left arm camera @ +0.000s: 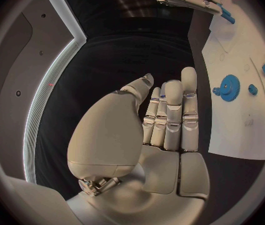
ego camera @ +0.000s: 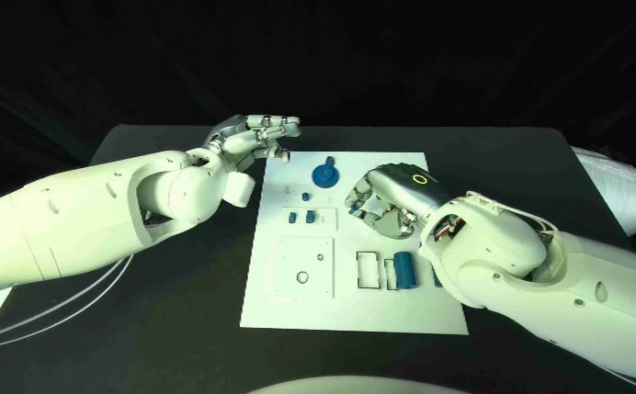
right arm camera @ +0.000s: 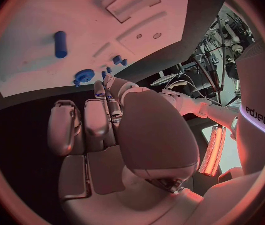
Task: Assemble the parts on the task board
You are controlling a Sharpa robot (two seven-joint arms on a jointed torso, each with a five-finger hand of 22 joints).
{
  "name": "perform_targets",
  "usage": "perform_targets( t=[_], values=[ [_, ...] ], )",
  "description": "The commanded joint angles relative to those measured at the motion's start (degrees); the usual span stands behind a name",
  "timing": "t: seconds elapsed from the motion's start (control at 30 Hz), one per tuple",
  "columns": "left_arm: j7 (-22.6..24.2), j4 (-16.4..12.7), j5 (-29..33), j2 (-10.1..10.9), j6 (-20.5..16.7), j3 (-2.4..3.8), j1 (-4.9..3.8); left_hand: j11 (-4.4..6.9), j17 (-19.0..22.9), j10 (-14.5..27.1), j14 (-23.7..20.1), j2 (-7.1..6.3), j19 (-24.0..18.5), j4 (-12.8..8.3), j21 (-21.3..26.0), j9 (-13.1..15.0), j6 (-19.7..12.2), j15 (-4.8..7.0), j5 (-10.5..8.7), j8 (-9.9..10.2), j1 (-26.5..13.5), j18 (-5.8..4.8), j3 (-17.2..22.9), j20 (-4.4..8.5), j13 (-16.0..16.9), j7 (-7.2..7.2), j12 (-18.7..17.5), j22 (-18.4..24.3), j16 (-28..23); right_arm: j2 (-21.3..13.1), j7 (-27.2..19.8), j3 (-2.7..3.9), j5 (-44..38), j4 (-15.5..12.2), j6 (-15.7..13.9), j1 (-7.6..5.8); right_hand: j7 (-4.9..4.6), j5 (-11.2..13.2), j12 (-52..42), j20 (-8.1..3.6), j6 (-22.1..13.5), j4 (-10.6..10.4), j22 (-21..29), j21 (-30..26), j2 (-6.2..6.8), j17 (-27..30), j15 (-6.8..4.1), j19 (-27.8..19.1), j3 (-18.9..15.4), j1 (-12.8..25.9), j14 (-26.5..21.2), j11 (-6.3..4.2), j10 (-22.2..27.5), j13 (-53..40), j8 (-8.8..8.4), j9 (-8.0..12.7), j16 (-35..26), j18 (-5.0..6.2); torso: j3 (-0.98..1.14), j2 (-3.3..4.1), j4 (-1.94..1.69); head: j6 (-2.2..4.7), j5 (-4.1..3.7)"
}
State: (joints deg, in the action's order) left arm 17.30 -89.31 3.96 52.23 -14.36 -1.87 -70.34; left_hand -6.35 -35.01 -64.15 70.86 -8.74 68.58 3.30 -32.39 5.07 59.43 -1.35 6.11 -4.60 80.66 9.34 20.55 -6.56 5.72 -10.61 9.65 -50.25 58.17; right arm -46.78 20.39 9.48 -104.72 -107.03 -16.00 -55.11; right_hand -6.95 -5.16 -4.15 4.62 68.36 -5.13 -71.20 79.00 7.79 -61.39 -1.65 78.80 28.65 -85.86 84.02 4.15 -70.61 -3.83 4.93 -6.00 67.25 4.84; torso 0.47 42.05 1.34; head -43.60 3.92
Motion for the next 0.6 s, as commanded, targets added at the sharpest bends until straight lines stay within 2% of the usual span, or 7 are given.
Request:
perform_targets(
  t=[0.03,0.17,0.37,0.43,0.6],
  values=[
    [0.29,-0.17,0.61,-0.27,1.5,0.03,0.04,-0.03,0.05,0.27,-0.34,0.29,-0.16,-0.11,0.26,-0.07,-0.28,-0.03,-0.17,-0.21,-0.35,1.06,-0.32,-0.43,0.09,0.0,0.26,0.05,-0.39,1.38,-1.19,-0.25,-2.0,0.11,0.44,1.16,-0.17,-0.1,0.23,0.28,0.06,0.1,-0.01,0.33,-0.06,0.01,0.45,0.19,0.2,0.63,1.83,-0.67,-1.01,-0.08,-0.24,-0.1,0.27,-0.52,-0.05,0.08,-0.02,-0.42,0.59],
    [0.28,-0.21,0.8,-0.32,1.55,0.03,0.05,-0.03,0.05,0.27,-0.34,0.29,-0.16,-0.11,0.26,-0.07,-0.28,-0.03,-0.17,-0.21,-0.35,1.06,-0.32,-0.43,0.09,0.0,0.26,0.05,-0.39,3.82,-1.73,-0.79,-2.74,1.1,1.22,2.5,-0.21,-0.07,0.27,0.28,0.02,0.22,0.07,0.29,-0.04,0.01,0.46,0.13,0.26,0.65,1.82,-0.64,-0.96,-0.07,-0.28,-0.1,0.29,-0.5,0.07,0.09,0.07,-0.69,1.1],
    [0.28,-0.25,0.89,-0.46,1.72,0.03,0.06,-0.04,0.09,0.34,-0.37,0.33,-0.15,-0.09,0.32,-0.08,-0.33,-0.06,-0.16,-0.23,-0.38,1.06,-0.41,-0.46,0.11,-0.01,0.33,0.09,-0.37,6.5,-2.19,-2.11,-3.72,2.96,2.42,3.35,-0.25,-0.08,0.3,0.28,-0.01,0.3,0.16,0.24,-0.05,0.06,0.47,0.07,0.33,0.67,1.82,-0.61,-0.93,-0.06,-0.32,-0.1,0.28,-0.48,0.02,0.15,-0.03,-1.23,1.22],
    [0.3,-0.28,0.89,-0.45,1.76,0.03,0.06,-0.04,0.09,0.34,-0.37,0.33,-0.15,-0.09,0.32,-0.08,-0.33,-0.06,-0.16,-0.23,-0.38,1.06,-0.41,-0.46,0.11,-0.01,0.33,0.09,-0.37,6.98,-2.31,-2.46,-3.7,3.47,2.92,3.52,-0.31,0.03,0.34,0.3,-0.05,0.33,0.2,0.23,-0.05,0.12,0.51,0.04,0.34,0.89,1.8,-0.56,-0.87,-0.06,-0.36,-0.11,0.26,-0.48,0.05,0.14,0.07,-1.4,1.32],
    [0.39,-0.25,0.9,-0.42,1.86,0.03,0.06,-0.06,0.18,0.41,-0.41,0.37,-0.15,-0.04,0.38,-0.09,-0.38,-0.08,-0.16,-0.24,-0.44,1.06,-0.51,-0.48,0.12,-0.03,0.39,0.13,-0.4,7.74,-2.49,-2.88,-3.65,4.51,3.59,4.13,-0.33,0.58,0.41,0.36,-0.08,0.25,0.32,0.16,-0.06,0.2,0.6,-0.06,0.16,1.6,1.77,-0.47,-0.73,-0.05,-0.43,-0.15,0.28,-0.45,0.11,0.08,0.15,-1.48,1.52]
  ],
)
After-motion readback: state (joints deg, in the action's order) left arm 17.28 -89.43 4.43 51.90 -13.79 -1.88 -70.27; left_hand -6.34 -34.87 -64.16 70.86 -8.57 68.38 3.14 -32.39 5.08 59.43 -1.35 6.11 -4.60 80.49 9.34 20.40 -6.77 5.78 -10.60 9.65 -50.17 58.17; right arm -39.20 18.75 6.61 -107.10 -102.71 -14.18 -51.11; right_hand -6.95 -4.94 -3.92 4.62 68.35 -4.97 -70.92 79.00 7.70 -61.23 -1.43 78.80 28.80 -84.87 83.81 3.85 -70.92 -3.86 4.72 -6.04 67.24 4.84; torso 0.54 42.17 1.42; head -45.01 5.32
